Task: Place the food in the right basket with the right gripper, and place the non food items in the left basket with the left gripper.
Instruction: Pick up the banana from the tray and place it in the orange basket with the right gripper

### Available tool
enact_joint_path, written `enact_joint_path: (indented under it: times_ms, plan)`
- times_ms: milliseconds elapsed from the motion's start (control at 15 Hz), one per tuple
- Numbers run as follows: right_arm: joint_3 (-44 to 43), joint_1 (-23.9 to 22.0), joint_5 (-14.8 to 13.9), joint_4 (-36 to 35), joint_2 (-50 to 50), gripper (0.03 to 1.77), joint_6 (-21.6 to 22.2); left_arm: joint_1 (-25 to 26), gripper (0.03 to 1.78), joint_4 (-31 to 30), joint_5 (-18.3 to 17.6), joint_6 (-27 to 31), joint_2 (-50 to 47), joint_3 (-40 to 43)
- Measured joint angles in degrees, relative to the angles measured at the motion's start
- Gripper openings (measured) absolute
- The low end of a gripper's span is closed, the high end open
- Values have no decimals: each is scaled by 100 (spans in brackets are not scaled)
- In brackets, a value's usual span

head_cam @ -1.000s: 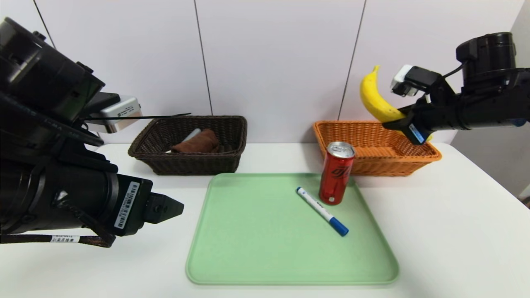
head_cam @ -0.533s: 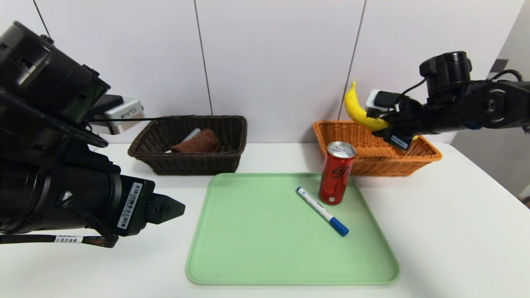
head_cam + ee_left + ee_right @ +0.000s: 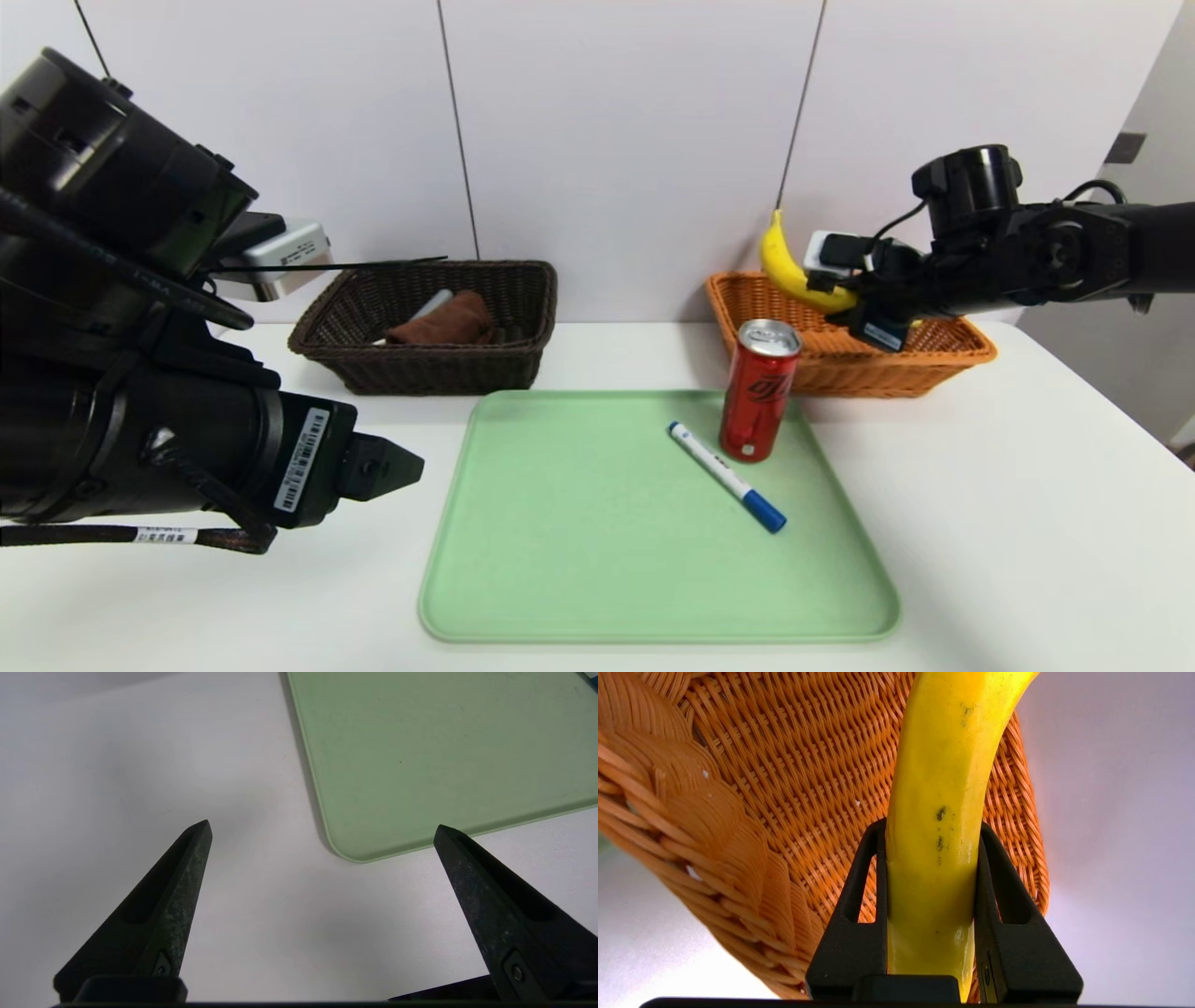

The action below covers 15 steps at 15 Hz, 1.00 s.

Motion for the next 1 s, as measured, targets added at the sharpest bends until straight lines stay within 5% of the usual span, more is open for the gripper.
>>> enact_joint_path:
  times_ms: [200, 400, 800, 1000]
  plan:
    - [-90, 6, 0, 88, 63, 50, -11, 0, 169, 0, 0, -4, 1, 0]
    - [-102, 9, 11, 85, 77, 90, -9, 0, 169, 0, 1, 2, 9, 1]
    - [-113, 5, 60, 94, -20, 134, 94, 0, 169, 0, 11, 2, 6, -21]
    - [-140, -11, 83, 190, -300, 145, 725, 0, 169, -52, 4, 2, 1, -30]
